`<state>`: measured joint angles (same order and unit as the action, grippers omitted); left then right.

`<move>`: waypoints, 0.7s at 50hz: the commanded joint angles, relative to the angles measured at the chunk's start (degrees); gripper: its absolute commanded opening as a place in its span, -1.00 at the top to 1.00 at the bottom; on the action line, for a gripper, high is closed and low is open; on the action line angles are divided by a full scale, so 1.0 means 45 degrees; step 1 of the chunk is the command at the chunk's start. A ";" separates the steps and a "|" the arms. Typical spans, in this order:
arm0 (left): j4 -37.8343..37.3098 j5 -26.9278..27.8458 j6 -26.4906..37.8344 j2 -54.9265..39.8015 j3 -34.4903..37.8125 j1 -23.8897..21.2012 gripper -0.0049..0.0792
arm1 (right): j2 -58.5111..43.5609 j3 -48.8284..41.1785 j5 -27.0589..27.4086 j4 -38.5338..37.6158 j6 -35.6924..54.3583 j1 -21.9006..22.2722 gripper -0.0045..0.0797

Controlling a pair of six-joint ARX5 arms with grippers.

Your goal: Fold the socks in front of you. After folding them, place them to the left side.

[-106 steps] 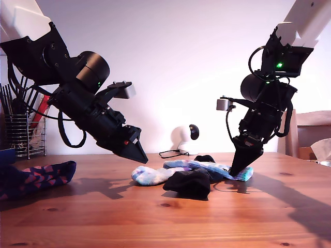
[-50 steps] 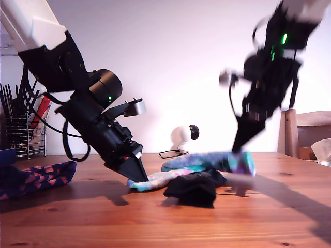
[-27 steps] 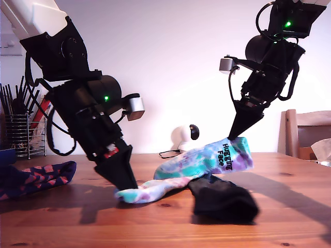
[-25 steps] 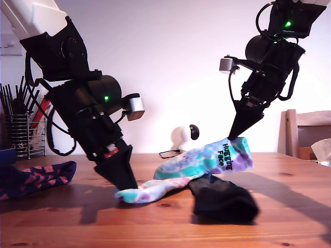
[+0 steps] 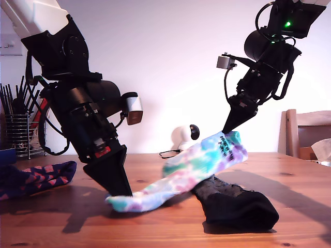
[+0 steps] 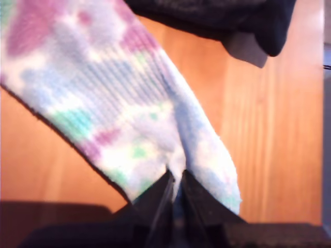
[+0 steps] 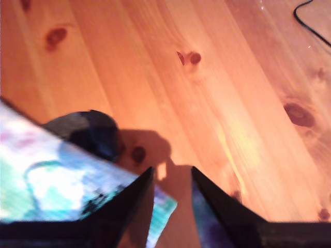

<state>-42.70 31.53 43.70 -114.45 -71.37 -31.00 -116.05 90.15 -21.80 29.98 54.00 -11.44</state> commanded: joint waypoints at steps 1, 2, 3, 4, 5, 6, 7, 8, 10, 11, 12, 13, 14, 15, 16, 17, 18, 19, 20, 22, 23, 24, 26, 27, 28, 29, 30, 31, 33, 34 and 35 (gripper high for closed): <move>-0.0442 -0.0427 0.0058 -0.1156 0.1059 -0.0345 0.94 | -0.0743 -0.0175 0.0350 -0.0044 -0.0058 -0.0121 0.30; -0.0461 -0.0432 0.0058 -0.1156 0.1059 -0.0355 0.94 | -0.0758 -0.0175 0.0534 -0.0005 -0.0078 -0.0121 0.28; -0.0491 -0.0432 0.0058 -0.1156 0.1059 -0.0364 0.94 | -0.0767 -0.0175 0.0714 0.0029 -0.0112 -0.0121 0.26; -0.0515 -0.0432 0.0058 -0.1156 0.1059 -0.0364 0.94 | -0.0772 -0.0175 0.0923 0.0092 -0.0160 -0.0121 0.26; -0.0539 -0.0427 0.0058 -0.1156 0.1059 -0.0364 0.94 | -0.0772 -0.0175 0.1035 0.0146 -0.0248 -0.0117 0.26; -0.0549 -0.0432 0.0058 -0.1156 0.1059 -0.0364 0.94 | -0.0772 -0.0175 0.1098 0.0175 -0.0350 -0.0102 0.26; -0.0554 -0.0432 0.0058 -0.1156 0.1059 -0.0364 0.94 | -0.0772 -0.0175 0.1112 0.0228 -0.0447 -0.0087 0.26; -0.0554 -0.0437 0.0058 -0.1156 0.1059 -0.0364 0.94 | -0.0772 -0.0175 0.1141 0.0296 -0.0515 -0.0053 0.26; -0.0554 -0.0437 0.0049 -0.1156 0.1059 -0.0364 0.94 | -0.0772 -0.0175 0.1219 0.0505 -0.0690 0.0029 0.26; -0.0554 -0.0432 0.0044 -0.1156 0.1059 -0.0364 0.94 | -0.0772 -0.0175 0.1258 0.0670 -0.0709 0.0063 0.26; -0.0554 -0.0432 0.0044 -0.1156 0.1059 -0.0364 0.94 | -0.0772 -0.0175 0.1316 0.0855 -0.0709 0.0097 0.26; -0.0554 -0.0437 0.0044 -0.1151 0.1059 -0.0364 0.94 | -0.0772 -0.0175 0.1350 0.0947 -0.0709 0.0121 0.26; -0.0554 -0.0432 0.0024 -0.1151 0.1059 -0.0364 0.94 | -0.0772 -0.0175 0.1409 0.1166 -0.0709 0.0141 0.26; -0.0554 -0.0432 0.0024 -0.1151 0.1059 -0.0364 0.94 | -0.0772 -0.0175 0.1404 0.1287 -0.0724 0.0155 0.26; -0.0554 -0.0437 0.0024 -0.1151 0.1059 -0.0364 0.94 | -0.0772 -0.0175 0.1409 0.1365 -0.0753 0.0160 0.25; -0.0559 -0.0437 0.0024 -0.1151 0.1059 -0.0364 0.94 | -0.0772 -0.0175 0.1413 0.1418 -0.0845 0.0160 0.23; -0.0559 -0.0437 0.0024 -0.1151 0.1059 -0.0364 0.94 | -0.0772 -0.0175 0.1423 0.1443 -0.1005 0.0165 0.21; -0.0559 -0.0437 0.0024 -0.1151 0.1059 -0.0364 0.94 | -0.0772 -0.0175 0.1481 0.1447 -0.1117 0.0170 0.18; -0.0559 -0.0432 0.0024 -0.1151 0.1059 -0.0364 0.94 | -0.0772 -0.0175 0.1574 0.1443 -0.1258 0.0170 0.15; -0.0554 -0.0432 0.0024 -0.1151 0.1059 -0.0364 0.94 | -0.0772 -0.0175 0.1792 0.1438 -0.1481 0.0165 0.09; -0.0554 -0.0432 0.0015 -0.1151 0.1059 -0.0364 0.94 | -0.0772 -0.0175 0.1904 0.1423 -0.1608 0.0165 0.08; -0.0554 -0.0437 0.0010 -0.1151 0.1059 -0.0364 0.94 | -0.0772 -0.0175 0.1991 0.1399 -0.1831 0.0165 0.07; -0.0559 -0.0432 0.0010 -0.1151 0.1059 -0.0364 0.94 | -0.0772 -0.0175 0.2040 0.1384 -0.2239 0.0170 0.04; -0.0554 -0.0437 0.0010 -0.1151 0.1059 -0.0364 0.94 | -0.0772 -0.0175 0.2069 0.1384 -0.2467 0.0170 0.04; -0.0554 -0.0437 0.0010 -0.1151 0.1059 -0.0364 0.94 | -0.0772 -0.0175 0.2084 0.1389 -0.2754 0.0170 0.04; -0.0554 -0.0437 0.0015 -0.1151 0.1059 -0.0364 0.94 | -0.0772 -0.0175 0.2089 0.1399 -0.3011 0.0170 0.04; -0.0554 -0.0437 0.0010 -0.1146 0.1059 -0.0364 0.94 | -0.0772 -0.0175 0.2089 0.1404 -0.3225 0.0175 0.04; -0.0549 -0.0437 0.0010 -0.1146 0.1059 -0.0364 0.94 | -0.0772 -0.0175 0.2074 0.1438 -0.3419 0.0189 0.04; -0.0554 -0.0432 0.0010 -0.1146 0.1059 -0.0364 0.94 | -0.0772 -0.0175 0.2074 0.1530 -0.3857 0.0194 0.04; -0.0554 -0.0437 0.0015 -0.1151 0.1059 -0.0364 0.94 | -0.0772 -0.0175 0.2074 0.1549 -0.4046 0.0194 0.04; -0.0549 -0.0437 0.0010 -0.1146 0.1059 -0.0364 0.94 | -0.0772 -0.0175 0.2074 0.1559 -0.4124 0.0199 0.04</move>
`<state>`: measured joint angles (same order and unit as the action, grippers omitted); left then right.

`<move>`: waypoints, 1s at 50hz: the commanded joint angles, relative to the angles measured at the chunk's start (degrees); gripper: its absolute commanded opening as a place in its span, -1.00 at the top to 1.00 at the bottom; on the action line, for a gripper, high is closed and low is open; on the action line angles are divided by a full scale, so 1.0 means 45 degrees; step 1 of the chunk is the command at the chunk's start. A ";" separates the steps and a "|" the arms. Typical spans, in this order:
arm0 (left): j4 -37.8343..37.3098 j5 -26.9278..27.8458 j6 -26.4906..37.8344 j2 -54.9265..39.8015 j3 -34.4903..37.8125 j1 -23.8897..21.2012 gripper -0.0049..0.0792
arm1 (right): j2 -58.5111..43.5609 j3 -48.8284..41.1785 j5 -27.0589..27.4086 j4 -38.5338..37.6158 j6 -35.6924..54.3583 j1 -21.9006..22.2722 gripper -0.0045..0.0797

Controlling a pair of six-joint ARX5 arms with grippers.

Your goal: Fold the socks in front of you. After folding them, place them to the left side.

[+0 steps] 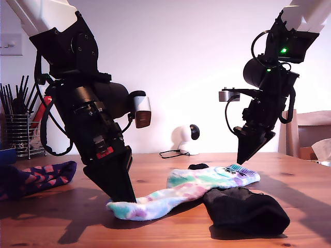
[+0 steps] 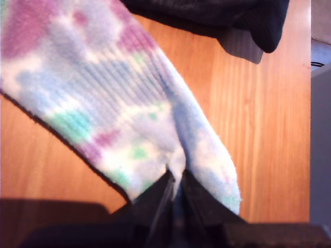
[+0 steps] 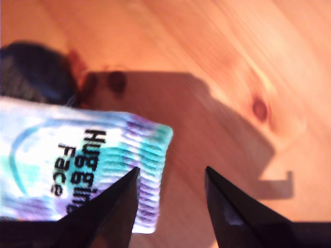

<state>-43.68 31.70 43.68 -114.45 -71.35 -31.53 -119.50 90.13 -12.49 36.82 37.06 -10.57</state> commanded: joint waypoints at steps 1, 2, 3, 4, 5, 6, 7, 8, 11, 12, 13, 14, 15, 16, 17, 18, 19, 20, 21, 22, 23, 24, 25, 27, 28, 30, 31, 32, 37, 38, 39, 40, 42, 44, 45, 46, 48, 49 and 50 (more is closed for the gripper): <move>-0.0330 -0.0476 0.0015 -0.1146 0.1054 -0.0248 0.94 | -0.0005 -0.0170 0.0000 0.0034 -0.0568 0.0015 0.04; -0.0330 -0.0471 0.0019 -0.1146 0.1054 -0.0248 0.94 | -0.0005 -0.0170 -0.0005 0.0024 -0.0656 0.0019 0.04; -0.0330 -0.0471 0.0015 -0.1146 0.1054 -0.0248 0.94 | -0.0005 -0.0170 -0.0005 0.0015 -0.0709 0.0024 0.04; -0.0325 -0.0471 0.0015 -0.1146 0.1054 -0.0248 0.94 | -0.0005 -0.0170 -0.0005 0.0010 -0.0782 0.0024 0.04; -0.0321 -0.0471 0.0015 -0.1146 0.1054 -0.0248 0.94 | -0.0005 -0.0170 -0.0005 0.0005 -0.0869 0.0039 0.04; -0.0321 -0.0471 0.0015 -0.1146 0.1054 -0.0253 0.94 | -0.0005 -0.0170 -0.0024 0.0000 -0.0918 0.0049 0.04; -0.0321 -0.0471 0.0015 -0.1146 0.1054 -0.0262 0.94 | -0.0005 -0.0170 -0.0068 0.0000 -0.0957 0.0053 0.04; -0.0321 -0.0471 0.0015 -0.1146 0.1054 -0.0272 0.94 | -0.0010 -0.0170 -0.0131 0.0010 -0.0967 0.0063 0.05; -0.0321 -0.0471 0.0015 -0.1151 0.1054 -0.0282 0.94 | -0.0019 -0.0170 -0.0131 0.0029 -0.1015 0.0112 0.08; -0.0321 -0.0471 0.0015 -0.1146 0.1054 -0.0282 0.94 | -0.0044 -0.0165 -0.0146 0.0015 -0.1049 0.0131 0.08; -0.0321 -0.0471 0.0010 -0.1146 0.1054 -0.0282 0.94 | -0.0083 -0.0155 -0.0155 0.0015 -0.1044 0.0146 0.09; -0.0321 -0.0471 0.0010 -0.1146 0.1054 -0.0282 0.94 | -0.0126 -0.0141 -0.0151 0.0024 -0.1044 0.0155 0.10; -0.0325 -0.0471 0.0010 -0.1146 0.1054 -0.0282 0.94 | -0.0175 -0.0107 -0.0151 0.0078 -0.1044 0.0185 0.11; -0.0325 -0.0471 -0.0005 -0.1146 0.1054 -0.0282 0.94 | -0.0243 -0.0068 -0.0151 0.0112 -0.1064 0.0219 0.11; -0.0321 -0.0471 -0.0029 -0.1146 0.1054 -0.0282 0.94 | -0.0355 -0.0029 -0.0146 0.0131 -0.1064 0.0257 0.11; -0.0321 -0.0471 -0.0034 -0.1146 0.1054 -0.0282 0.94 | -0.0423 0.0029 -0.0151 0.0175 -0.1103 0.0296 0.11; -0.0325 -0.0471 -0.0034 -0.1146 0.1054 -0.0282 0.94 | -0.0563 0.0097 -0.0180 0.0233 -0.1151 0.0321 0.11; -0.0325 -0.0471 -0.0034 -0.1146 0.1054 -0.0282 0.94 | -0.0651 0.0160 -0.0185 0.0262 -0.1175 0.0369 0.11; -0.0330 -0.0471 -0.0034 -0.1146 0.1054 -0.0282 0.94 | -0.0743 0.0214 -0.0209 0.0374 -0.1195 0.0393 0.11; -0.0330 -0.0471 -0.0034 -0.1146 0.1054 -0.0282 0.94 | -0.0850 0.0287 -0.0219 0.0413 -0.1200 0.0423 0.11; -0.0321 -0.0476 -0.0034 -0.1146 0.1054 -0.0282 0.94 | -0.0923 0.0325 -0.0238 0.0461 -0.1200 0.0442 0.11; -0.0311 -0.0476 -0.0034 -0.1146 0.1054 -0.0282 0.94 | -0.1010 0.0374 -0.0257 0.0486 -0.1200 0.0471 0.11; -0.0301 -0.0476 -0.0034 -0.1146 0.1054 -0.0282 0.94 | -0.1069 0.0408 -0.0291 0.0525 -0.1200 0.0481 0.11; -0.0287 -0.0471 -0.0029 -0.1146 0.1054 -0.0282 0.94 | -0.1166 0.0486 -0.0437 0.0704 -0.1180 0.0529 0.11; -0.0287 -0.0471 -0.0029 -0.1146 0.1054 -0.0282 0.94 | -0.1214 0.0529 -0.0559 0.0811 -0.1161 0.0539 0.11; -0.0282 -0.0471 -0.0029 -0.1146 0.1054 -0.0282 0.94 | -0.1224 0.0544 -0.0782 0.0952 -0.1137 0.0559 0.11; -0.0282 -0.0471 -0.0034 -0.1146 0.1054 -0.0282 0.94 | -0.1248 0.0544 -0.0855 0.1020 -0.1137 0.0559 0.11; -0.0282 -0.0471 -0.0034 -0.1146 0.1054 -0.0282 0.94 | -0.1273 0.0544 -0.0918 0.1069 -0.1127 0.0559 0.11; -0.0233 -0.0476 -0.0034 -0.1146 0.1054 -0.0282 0.94 | -0.1423 0.0549 -0.1409 0.1263 -0.1030 0.0607 0.12; -0.0228 -0.0476 -0.0029 -0.1146 0.1054 -0.0282 0.94 | -0.1462 0.0549 -0.1481 0.1341 -0.0971 0.0607 0.12; -0.0228 -0.0476 -0.0029 -0.1146 0.1054 -0.0282 0.94 | -0.1511 0.0549 -0.1569 0.1409 -0.0928 0.0602 0.12; -0.0228 -0.0476 -0.0034 -0.1146 0.1054 -0.0282 0.94 | -0.1559 0.0549 -0.1637 0.1467 -0.0908 0.0602 0.14; -0.0214 -0.0476 -0.0029 -0.1146 0.1054 -0.0282 0.94 | -0.1583 0.0549 -0.1851 0.1603 -0.0860 0.0588 0.16; -0.0194 -0.0476 -0.0034 -0.1146 0.1054 -0.0282 0.94 | -0.1608 0.0549 -0.2001 0.1661 -0.0772 0.0534 0.22; -0.0185 -0.0476 -0.0034 -0.1146 0.1054 -0.0282 0.94 | -0.1608 0.0549 -0.2050 0.1690 -0.0729 0.0510 0.26; -0.0185 -0.0476 -0.0034 -0.1146 0.1054 -0.0282 0.94 | -0.1608 0.0554 -0.2108 0.1705 -0.0690 0.0495 0.29; -0.0180 -0.0476 -0.0034 -0.1146 0.1054 -0.0282 0.94 | -0.1608 0.0588 -0.2157 0.1763 -0.0690 0.0437 0.35; -0.0180 -0.0476 -0.0029 -0.1146 0.1054 -0.0282 0.94 | -0.1608 0.0617 -0.2137 0.1812 -0.0690 0.0427 0.39; -0.0175 -0.0476 -0.0034 -0.1146 0.1054 -0.0282 0.94 | -0.1608 0.0651 -0.2132 0.1885 -0.0685 0.0389 0.42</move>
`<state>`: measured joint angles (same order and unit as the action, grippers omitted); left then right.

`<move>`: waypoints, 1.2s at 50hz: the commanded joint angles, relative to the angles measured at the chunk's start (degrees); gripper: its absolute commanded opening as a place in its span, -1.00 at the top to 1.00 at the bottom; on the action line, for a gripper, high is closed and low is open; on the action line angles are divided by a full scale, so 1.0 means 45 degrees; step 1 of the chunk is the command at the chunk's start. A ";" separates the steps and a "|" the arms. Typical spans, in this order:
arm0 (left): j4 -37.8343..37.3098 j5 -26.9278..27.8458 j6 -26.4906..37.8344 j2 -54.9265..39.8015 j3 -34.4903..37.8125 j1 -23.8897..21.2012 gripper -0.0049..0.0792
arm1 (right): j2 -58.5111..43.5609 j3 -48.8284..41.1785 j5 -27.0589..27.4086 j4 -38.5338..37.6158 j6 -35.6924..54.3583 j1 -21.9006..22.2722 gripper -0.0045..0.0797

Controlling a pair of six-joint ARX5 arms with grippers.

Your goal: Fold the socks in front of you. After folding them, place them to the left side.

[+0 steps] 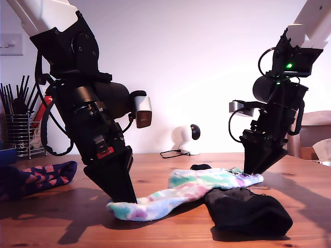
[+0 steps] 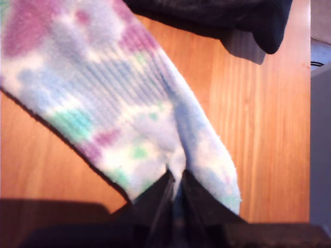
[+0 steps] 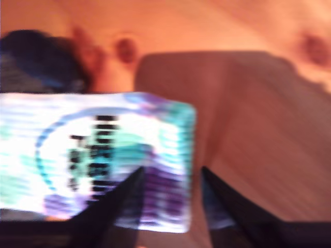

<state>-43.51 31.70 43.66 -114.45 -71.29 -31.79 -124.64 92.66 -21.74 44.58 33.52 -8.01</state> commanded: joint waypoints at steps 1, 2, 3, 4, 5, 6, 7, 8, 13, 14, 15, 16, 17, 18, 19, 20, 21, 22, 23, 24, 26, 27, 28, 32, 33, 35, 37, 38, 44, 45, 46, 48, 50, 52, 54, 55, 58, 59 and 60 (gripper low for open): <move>-0.0209 -0.0476 -0.0029 -0.1146 0.1039 -0.0223 0.94 | -0.0466 0.0121 -0.0078 0.0214 0.0102 -0.0219 0.48; -0.0209 -0.0471 -0.0029 -0.1146 0.1039 -0.0223 0.94 | -0.0466 0.0155 -0.0073 0.0253 0.0107 -0.0228 0.54; -0.0209 -0.0471 -0.0034 -0.1146 0.1039 -0.0223 0.94 | -0.0466 0.0189 -0.0083 0.0291 0.0117 -0.0257 0.61; -0.0209 -0.0471 -0.0034 -0.1146 0.1039 -0.0223 0.94 | -0.0466 0.0228 -0.0073 0.0306 0.0117 -0.0301 0.69; -0.0204 -0.0471 -0.0034 -0.1146 0.1039 -0.0223 0.94 | -0.0466 0.0262 -0.0053 0.0316 0.0112 -0.0321 0.78; -0.0194 -0.0471 -0.0068 -0.1146 0.1039 -0.0223 0.94 | -0.0466 0.0311 -0.0058 0.0316 0.0102 -0.0330 0.85; -0.0175 -0.0471 -0.0141 -0.1146 0.1039 -0.0223 0.94 | -0.0466 0.0393 -0.0049 0.0350 0.0078 -0.0374 0.93; -0.0131 -0.0471 -0.0194 -0.1146 0.1039 -0.0223 0.94 | -0.0466 0.0466 -0.0034 0.0408 0.0078 -0.0389 0.92; 0.0053 -0.0481 -0.0403 -0.1146 0.1039 -0.0223 0.94 | -0.0466 0.1001 -0.0019 0.0850 0.0068 -0.0471 0.92; 0.0087 -0.0481 -0.0408 -0.1146 0.1039 -0.0223 0.94 | -0.0466 0.1122 0.0000 0.0947 0.0063 -0.0471 0.92; 0.0126 -0.0481 -0.0413 -0.1146 0.1039 -0.0223 0.94 | -0.0461 0.1219 0.0068 0.1020 0.0034 -0.0481 0.92; 0.0204 -0.0481 -0.0418 -0.1146 0.1039 -0.0223 0.94 | -0.0461 0.1350 0.0131 0.1093 -0.0083 -0.0525 0.92; 0.0291 -0.0481 -0.0418 -0.1146 0.1039 -0.0223 0.94 | -0.0461 0.1443 0.0209 0.1175 -0.0126 -0.0544 0.92; 0.0359 -0.0486 -0.0510 -0.1146 0.1039 -0.0223 0.94 | -0.0461 0.1540 0.0374 0.1297 -0.0126 -0.0583 0.92; 0.0447 -0.0486 -0.0559 -0.1146 0.1039 -0.0223 0.94 | -0.0461 0.1617 0.0427 0.1394 -0.0126 -0.0627 0.92; 0.0549 -0.0486 -0.0559 -0.1146 0.1039 -0.0223 0.94 | -0.0461 0.1681 0.0461 0.1481 -0.0126 -0.0651 0.92; 0.0651 -0.0486 -0.0622 -0.1146 0.1039 -0.0223 0.94 | -0.0461 0.1715 0.0525 0.1559 -0.0121 -0.0675 0.92; 0.0763 -0.0486 -0.0641 -0.1146 0.1039 -0.0223 0.94 | -0.0461 0.1744 0.0583 0.1627 -0.0117 -0.0729 0.92; 0.0874 -0.0486 -0.0646 -0.1146 0.1039 -0.0223 0.94 | -0.0461 0.1768 0.0646 0.1715 -0.0117 -0.0763 0.92; 0.1005 -0.0486 -0.0753 -0.1146 0.1039 -0.0223 0.94 | -0.0461 0.1783 0.0690 0.1792 -0.0117 -0.0792 0.92; 0.1253 -0.0486 -0.0850 -0.1146 0.1039 -0.0223 0.94 | -0.0461 0.1787 0.0733 0.1894 -0.0117 -0.0913 0.92; 0.1370 -0.0486 -0.0952 -0.1146 0.1039 -0.0223 0.94 | -0.0461 0.1787 0.0733 0.1948 -0.0117 -0.0957 0.92; 0.1520 -0.0486 -0.1107 -0.1146 0.1039 -0.0219 0.94 | -0.0461 0.1787 0.0753 0.2006 -0.0121 -0.1010 0.92; 0.1957 -0.0486 -0.1404 -0.1146 0.1039 -0.0219 0.94 | -0.0461 0.1792 0.0991 0.2132 -0.0136 -0.1268 0.92; 0.2021 -0.0486 -0.1433 -0.1146 0.1039 -0.0223 0.94 | -0.0457 0.1802 0.1030 0.2142 -0.0141 -0.1316 0.92; 0.2103 -0.0495 -0.1511 -0.1146 0.1035 -0.0219 0.94 | -0.0457 0.1860 0.1214 0.2191 -0.0131 -0.1477 0.92; 0.2093 -0.0515 -0.1511 -0.1146 0.1035 -0.0214 0.94 | -0.0457 0.1972 0.1496 0.2234 -0.0175 -0.1583 0.92; 0.2059 -0.0568 -0.1525 -0.1146 0.1035 -0.0214 0.94 | -0.0457 0.2045 0.1617 0.2273 -0.0170 -0.1598 0.92; 0.1744 -0.0831 -0.1715 -0.1146 0.1035 -0.0194 0.94 | -0.0457 0.2642 0.1933 0.2608 -0.0423 -0.1807 0.92; 0.1661 -0.0826 -0.1705 -0.1146 0.1035 -0.0185 0.94 | -0.0457 0.2837 0.1938 0.2696 -0.0466 -0.1807 0.92; 0.1564 -0.0831 -0.1710 -0.1146 0.1035 -0.0185 0.94 | -0.0457 0.2987 0.1938 0.2783 -0.0505 -0.1817 0.92; 0.1452 -0.0840 -0.1715 -0.1146 0.1035 -0.0185 0.94 | -0.0457 0.3206 0.1943 0.2982 -0.0525 -0.1836 0.92; 0.1287 -0.0850 -0.1715 -0.1146 0.1035 -0.0185 0.94 | -0.0457 0.3507 0.1938 0.3220 -0.0622 -0.1870 0.92; 0.1141 -0.0865 -0.1715 -0.1146 0.1035 -0.0185 0.94 | -0.0457 0.3730 0.1923 0.3415 -0.0763 -0.1889 0.92; 0.1001 -0.0937 -0.1719 -0.1146 0.1035 -0.0170 0.94 | -0.0457 0.3905 0.1914 0.3599 -0.0806 -0.1948 0.92; 0.0928 -0.0996 -0.1719 -0.1146 0.1035 -0.0160 0.94 | -0.0457 0.3978 0.1923 0.3696 -0.0806 -0.1987 0.92; 0.0646 -0.1229 -0.1734 -0.1146 0.1030 -0.0151 0.94 | -0.0457 0.4153 0.1909 0.4036 -0.0821 -0.2084 0.92; 0.0539 -0.1248 -0.1734 -0.1141 0.1020 -0.0136 0.94 | -0.0457 0.4172 0.1914 0.4114 -0.0831 -0.2147 0.92; 0.0398 -0.1345 -0.1753 -0.1137 0.1005 -0.0117 0.94 | -0.0457 0.4182 0.1914 0.4177 -0.0826 -0.2186 0.92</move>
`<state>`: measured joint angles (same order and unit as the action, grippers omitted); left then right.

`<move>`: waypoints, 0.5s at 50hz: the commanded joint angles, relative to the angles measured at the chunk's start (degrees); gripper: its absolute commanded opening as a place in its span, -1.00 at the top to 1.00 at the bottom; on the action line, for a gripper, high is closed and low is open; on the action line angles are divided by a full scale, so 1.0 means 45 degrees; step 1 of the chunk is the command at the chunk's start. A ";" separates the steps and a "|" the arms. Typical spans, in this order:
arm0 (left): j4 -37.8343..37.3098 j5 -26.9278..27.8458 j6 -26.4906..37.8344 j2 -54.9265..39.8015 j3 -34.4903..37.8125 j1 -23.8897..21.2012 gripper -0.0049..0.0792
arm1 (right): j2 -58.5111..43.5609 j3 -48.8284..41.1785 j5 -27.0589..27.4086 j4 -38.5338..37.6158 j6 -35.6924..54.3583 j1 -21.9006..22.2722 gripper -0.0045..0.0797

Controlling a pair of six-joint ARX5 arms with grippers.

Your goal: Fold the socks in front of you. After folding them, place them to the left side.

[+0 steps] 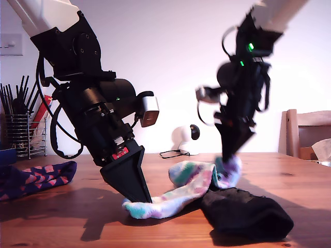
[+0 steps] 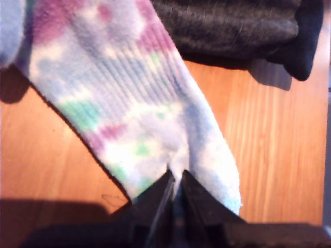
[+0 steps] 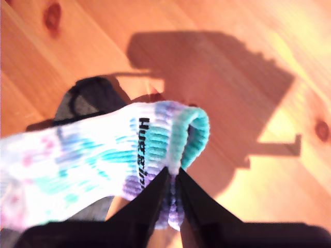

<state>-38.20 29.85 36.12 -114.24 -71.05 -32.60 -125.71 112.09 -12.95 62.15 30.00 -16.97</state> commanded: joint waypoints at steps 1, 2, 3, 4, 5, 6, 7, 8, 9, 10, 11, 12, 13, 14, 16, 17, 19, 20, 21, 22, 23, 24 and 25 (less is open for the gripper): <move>-0.0913 -0.0933 -0.0087 -0.1180 0.0933 0.0092 0.94 | -0.0219 -0.0136 -0.0039 0.0316 -0.0039 -0.0248 0.92; -0.1103 -0.0933 -0.0087 -0.1161 0.0908 0.0121 0.94 | -0.0219 -0.0136 -0.0039 0.0350 -0.0034 -0.0262 0.92; -0.1277 -0.0933 -0.0083 -0.1112 0.0889 0.0151 0.94 | -0.0219 -0.0136 -0.0039 0.0359 -0.0034 -0.0340 0.92; -0.1477 -0.0928 -0.0083 -0.1059 0.0865 0.0180 0.94 | -0.0219 -0.0136 -0.0044 0.0359 -0.0034 -0.0374 0.92; -0.1613 -0.0923 -0.0078 -0.1010 0.0840 0.0209 0.94 | -0.0219 -0.0136 -0.0044 0.0355 -0.0034 -0.0413 0.92; -0.1734 -0.0923 -0.0078 -0.0918 0.0821 0.0228 0.94 | -0.0219 -0.0136 -0.0039 0.0345 -0.0029 -0.0447 0.92; -0.1836 -0.0923 -0.0078 -0.0811 0.0816 0.0248 0.94 | -0.0219 -0.0136 -0.0039 0.0325 -0.0005 -0.0481 0.92; -0.1894 -0.0928 -0.0083 -0.0709 0.0806 0.0267 0.94 | -0.0219 -0.0136 -0.0039 0.0306 0.0000 -0.0486 0.92; -0.1909 -0.0933 -0.0083 -0.0612 0.0797 0.0291 0.94 | -0.0219 -0.0136 -0.0039 0.0291 0.0000 -0.0495 0.92; -0.1914 -0.0933 -0.0083 -0.0461 0.0787 0.0321 0.94 | -0.0219 -0.0136 -0.0029 0.0287 0.0000 -0.0529 0.92; -0.1899 -0.0933 -0.0087 -0.0325 0.0782 0.0355 0.94 | -0.0219 -0.0136 -0.0024 0.0291 0.0010 -0.0549 0.92; -0.1894 -0.0933 -0.0092 -0.0189 0.0777 0.0374 0.94 | -0.0219 -0.0136 -0.0029 0.0301 0.0015 -0.0559 0.92; -0.1889 -0.0933 -0.0092 0.0000 0.0772 0.0403 0.94 | -0.0219 -0.0136 -0.0039 0.0301 0.0010 -0.0559 0.92; -0.1885 -0.0937 -0.0092 0.0136 0.0763 0.0413 0.94 | -0.0219 -0.0136 -0.0044 0.0296 0.0010 -0.0559 0.92; -0.1880 -0.0937 -0.0126 0.0432 0.0724 0.0427 0.94 | -0.0219 -0.0136 -0.0034 0.0291 0.0010 -0.0559 0.92; -0.1880 -0.0937 -0.0160 0.0573 0.0704 0.0432 0.94 | -0.0219 -0.0136 -0.0034 0.0291 0.0015 -0.0559 0.92; -0.1880 -0.0952 -0.0204 0.0899 0.0670 0.0466 0.94 | -0.0219 -0.0136 -0.0034 0.0257 0.0039 -0.0559 0.92; -0.1865 -0.0986 -0.0272 0.1039 0.0656 0.0476 0.94 | -0.0219 -0.0136 -0.0034 0.0248 0.0049 -0.0559 0.92; -0.1851 -0.1025 -0.0272 0.1171 0.0631 0.0476 0.94 | -0.0219 -0.0136 -0.0029 0.0243 0.0053 -0.0554 0.92; -0.1817 -0.1073 -0.0287 0.1292 0.0597 0.0476 0.94 | -0.0219 -0.0136 -0.0029 0.0243 0.0053 -0.0554 0.92; -0.1773 -0.1083 -0.0355 0.1418 0.0578 0.0476 0.94 | -0.0219 -0.0136 -0.0029 0.0243 0.0053 -0.0554 0.92; -0.1744 -0.1078 -0.0374 0.1530 0.0559 0.0476 0.94 | -0.0219 -0.0136 -0.0029 0.0243 0.0053 -0.0539 0.92; -0.1700 -0.1083 -0.0369 0.1661 0.0529 0.0471 0.94 | -0.0219 -0.0136 -0.0029 0.0243 0.0053 -0.0529 0.92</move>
<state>-46.39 24.99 34.72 -109.36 -69.17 -30.61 -125.71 111.94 -12.95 63.46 30.04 -19.59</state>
